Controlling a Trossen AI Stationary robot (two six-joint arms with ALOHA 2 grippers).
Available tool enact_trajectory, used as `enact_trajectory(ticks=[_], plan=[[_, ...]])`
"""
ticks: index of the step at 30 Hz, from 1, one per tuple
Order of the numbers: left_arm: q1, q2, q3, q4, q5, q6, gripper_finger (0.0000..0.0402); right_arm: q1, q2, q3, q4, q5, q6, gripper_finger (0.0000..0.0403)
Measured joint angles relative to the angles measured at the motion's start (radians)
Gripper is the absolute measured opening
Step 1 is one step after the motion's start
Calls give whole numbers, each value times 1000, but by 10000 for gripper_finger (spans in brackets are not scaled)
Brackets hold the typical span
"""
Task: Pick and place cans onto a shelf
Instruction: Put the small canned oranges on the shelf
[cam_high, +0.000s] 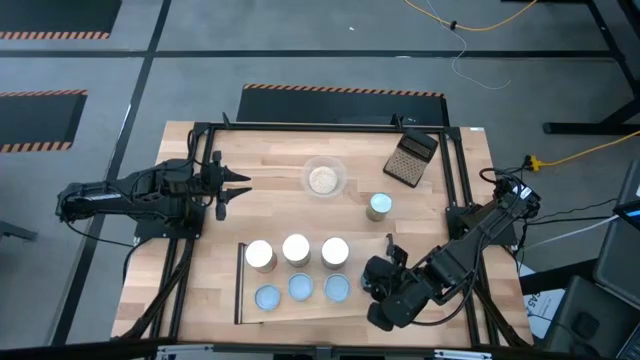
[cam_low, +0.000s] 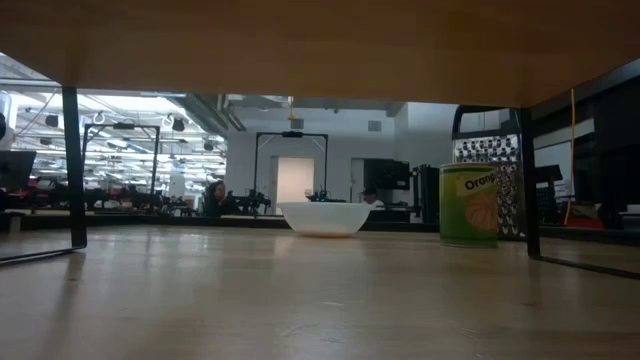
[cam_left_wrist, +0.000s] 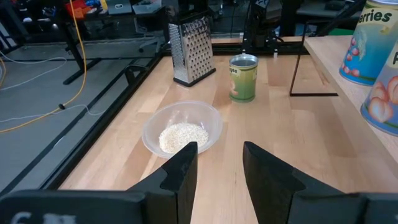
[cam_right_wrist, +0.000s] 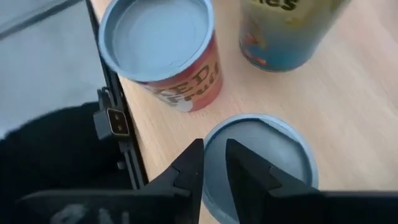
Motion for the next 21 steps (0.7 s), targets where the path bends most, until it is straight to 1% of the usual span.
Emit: enact_trajectory(ticks=[2,8,13,21], plan=[[0,0,0,0,0,0,121,-6,0,0,0,-31,-62,72],[0,0,0,0,0,0,121,-52,0,0,2,-170,-215,71],[0,0,0,0,0,0,121,-105,0,0,2,-292,-300,71],[0,0,0,0,0,-1,121,-151,0,0,2,-358,-316,71]])
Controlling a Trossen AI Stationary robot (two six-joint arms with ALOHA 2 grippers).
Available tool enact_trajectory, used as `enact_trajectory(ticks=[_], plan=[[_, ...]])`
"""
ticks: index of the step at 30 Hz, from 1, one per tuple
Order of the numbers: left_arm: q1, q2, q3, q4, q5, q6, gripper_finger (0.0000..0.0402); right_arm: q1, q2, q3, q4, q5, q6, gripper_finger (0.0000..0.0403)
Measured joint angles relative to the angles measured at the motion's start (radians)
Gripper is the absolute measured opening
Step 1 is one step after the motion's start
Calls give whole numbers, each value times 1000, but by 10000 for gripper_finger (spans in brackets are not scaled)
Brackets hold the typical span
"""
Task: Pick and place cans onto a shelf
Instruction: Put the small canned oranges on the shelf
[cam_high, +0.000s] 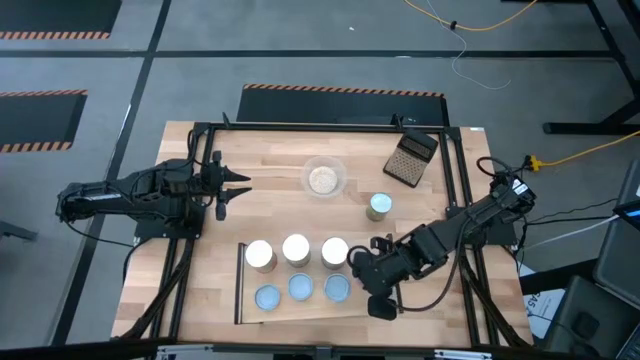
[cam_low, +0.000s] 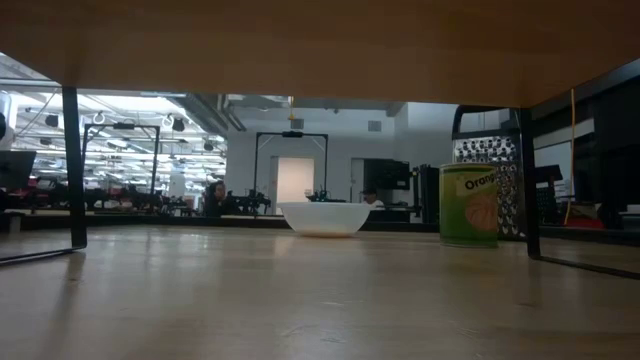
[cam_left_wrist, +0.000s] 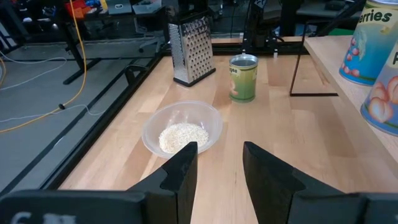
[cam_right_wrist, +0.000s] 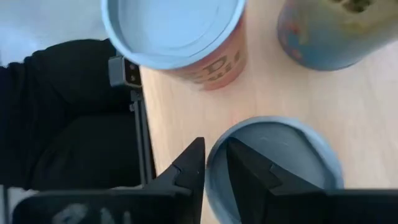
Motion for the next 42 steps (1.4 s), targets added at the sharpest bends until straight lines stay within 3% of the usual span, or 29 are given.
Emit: enact_trajectory(ticks=[7,14,19,29,42], plan=[[0,0,0,0,0,0,121,-2,0,82,-48,-24,-15,71],[0,0,0,0,0,0,121,-2,-3,213,-207,112,-150,71],[0,0,0,0,0,0,121,-3,1,209,-277,215,-267,71],[0,0,0,0,0,-2,121,-8,7,97,-233,218,-403,71],[0,0,0,0,0,-21,121,-27,7,87,-198,219,-439,71]])
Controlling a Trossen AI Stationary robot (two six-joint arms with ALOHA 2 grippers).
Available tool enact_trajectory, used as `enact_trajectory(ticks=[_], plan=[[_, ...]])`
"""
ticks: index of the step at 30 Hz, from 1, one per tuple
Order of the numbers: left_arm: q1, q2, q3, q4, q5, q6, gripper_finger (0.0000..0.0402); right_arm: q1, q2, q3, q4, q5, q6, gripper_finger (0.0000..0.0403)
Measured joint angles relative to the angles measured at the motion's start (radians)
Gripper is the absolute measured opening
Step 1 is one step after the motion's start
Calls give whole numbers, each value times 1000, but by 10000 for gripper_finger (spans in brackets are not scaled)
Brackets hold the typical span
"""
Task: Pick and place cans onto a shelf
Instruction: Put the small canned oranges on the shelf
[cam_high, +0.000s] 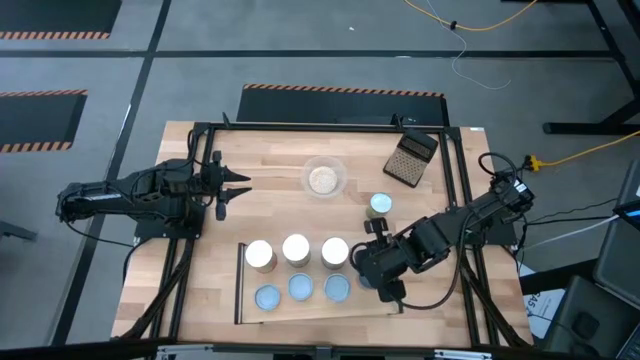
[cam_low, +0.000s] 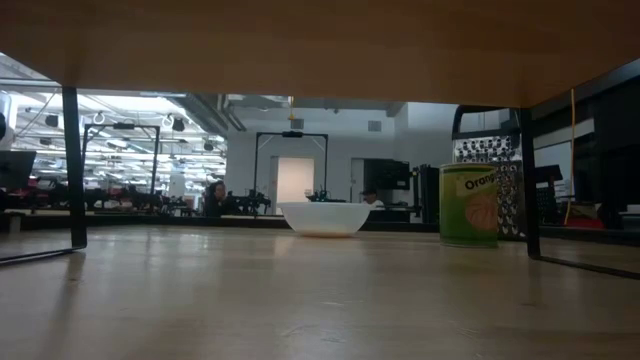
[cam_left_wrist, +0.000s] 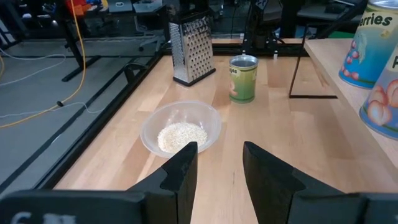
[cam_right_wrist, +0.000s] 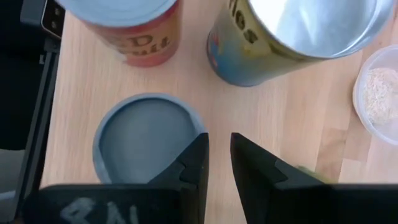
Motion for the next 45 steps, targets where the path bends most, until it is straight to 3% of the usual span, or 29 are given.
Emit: enact_trajectory(ticks=[30,34,40,45], plan=[[0,0,0,0,0,-1,121,-5,38,-1,7,-34,-16,71],[0,0,0,0,0,-1,121,-5,38,-1,7,-34,25,62],[0,0,0,0,0,-1,121,-5,38,-1,7,-33,114,14],[0,0,0,0,0,-1,121,-5,38,-1,7,-34,288,18]])
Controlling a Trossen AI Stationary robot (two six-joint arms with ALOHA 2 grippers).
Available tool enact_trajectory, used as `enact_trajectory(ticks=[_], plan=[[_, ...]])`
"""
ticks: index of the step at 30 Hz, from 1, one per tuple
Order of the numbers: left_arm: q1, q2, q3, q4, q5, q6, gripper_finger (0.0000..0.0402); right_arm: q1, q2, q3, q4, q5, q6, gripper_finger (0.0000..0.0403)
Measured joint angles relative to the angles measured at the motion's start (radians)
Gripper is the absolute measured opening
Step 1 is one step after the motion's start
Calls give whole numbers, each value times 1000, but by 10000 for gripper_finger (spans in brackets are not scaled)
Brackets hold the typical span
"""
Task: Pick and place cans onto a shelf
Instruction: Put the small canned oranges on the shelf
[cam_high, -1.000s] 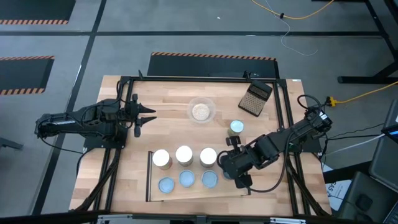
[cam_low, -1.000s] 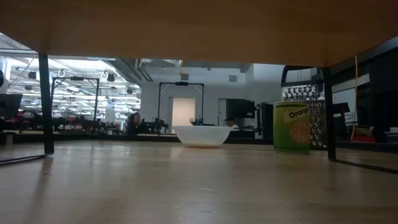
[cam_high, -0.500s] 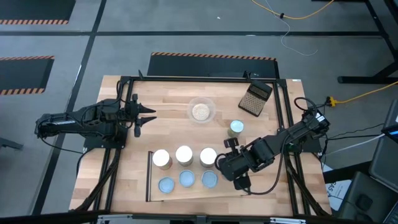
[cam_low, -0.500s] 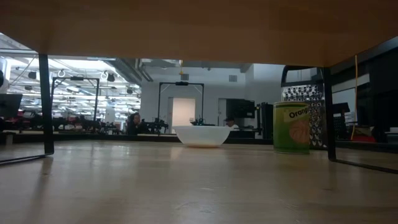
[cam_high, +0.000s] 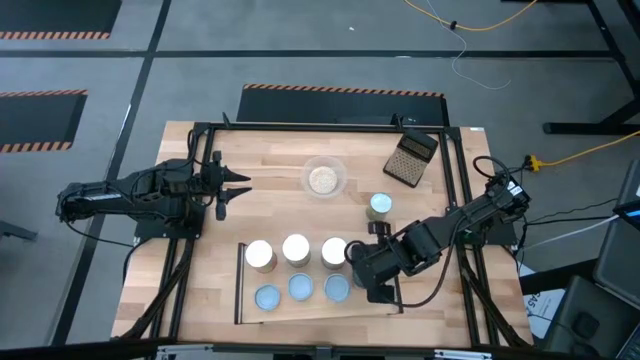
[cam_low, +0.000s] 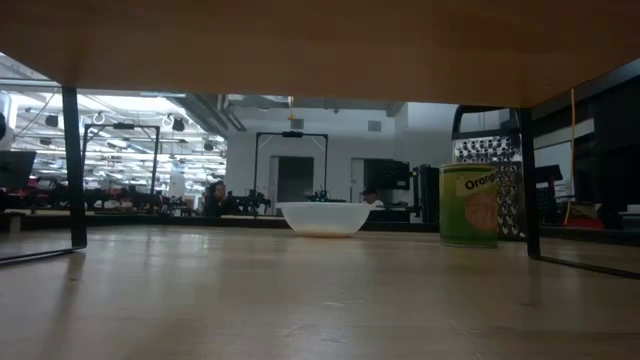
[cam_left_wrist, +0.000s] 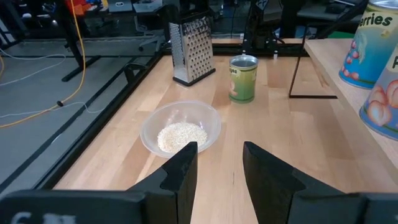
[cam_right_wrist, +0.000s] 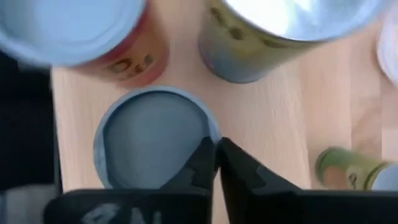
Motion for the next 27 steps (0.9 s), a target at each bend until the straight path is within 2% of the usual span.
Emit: enact_trajectory(ticks=[14,21,27], plan=[[0,0,0,0,0,0,121,79,2,0,-2,-29,506,13],[0,0,0,0,0,1,121,96,2,0,-57,-22,644,13],[0,0,0,0,0,1,121,94,2,5,-91,-8,656,13]])
